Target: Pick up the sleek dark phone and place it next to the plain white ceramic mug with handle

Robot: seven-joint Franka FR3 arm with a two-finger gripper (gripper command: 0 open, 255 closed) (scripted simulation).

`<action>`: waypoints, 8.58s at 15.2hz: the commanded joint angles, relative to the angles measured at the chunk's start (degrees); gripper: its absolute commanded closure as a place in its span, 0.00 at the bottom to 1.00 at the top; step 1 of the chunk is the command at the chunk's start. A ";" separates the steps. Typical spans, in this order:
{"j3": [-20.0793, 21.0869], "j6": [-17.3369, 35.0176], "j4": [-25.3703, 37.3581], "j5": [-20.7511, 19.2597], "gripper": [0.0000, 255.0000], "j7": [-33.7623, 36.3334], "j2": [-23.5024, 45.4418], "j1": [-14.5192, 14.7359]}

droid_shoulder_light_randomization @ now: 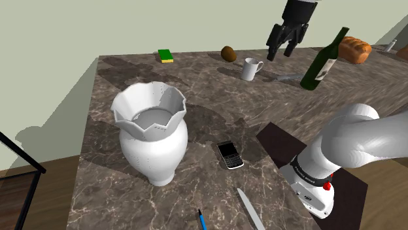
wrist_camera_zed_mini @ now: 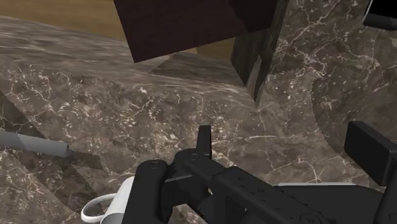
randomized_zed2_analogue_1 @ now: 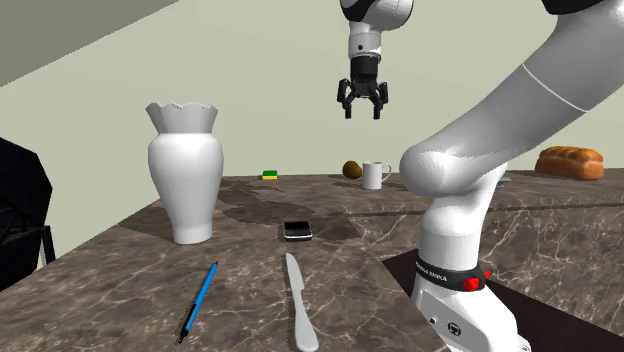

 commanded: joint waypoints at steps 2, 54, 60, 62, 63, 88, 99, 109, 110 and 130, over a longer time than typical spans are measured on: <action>0.87 0.98 -1.90 0.73 0.00 1.12 -0.95 0.25; 33.55 41.86 -30.35 29.44 1.00 29.01 7.46 14.61; 31.62 35.44 -27.74 27.68 1.00 29.57 3.59 14.40; 31.00 33.44 -26.75 27.10 1.00 29.75 2.55 14.30; 30.69 32.46 -26.24 26.81 1.00 29.83 2.07 14.24; 22.10 12.62 -13.59 19.68 1.00 28.90 -4.62 11.88; 5.82 9.01 -18.57 7.35 1.00 13.41 -10.94 5.02; -8.89 9.82 -15.64 -4.68 1.00 -1.02 -6.75 -2.12; -10.32 10.08 -14.97 -5.72 1.00 -2.42 -5.86 -2.65; -38.99 16.33 11.16 -11.15 1.00 -31.43 24.00 -2.72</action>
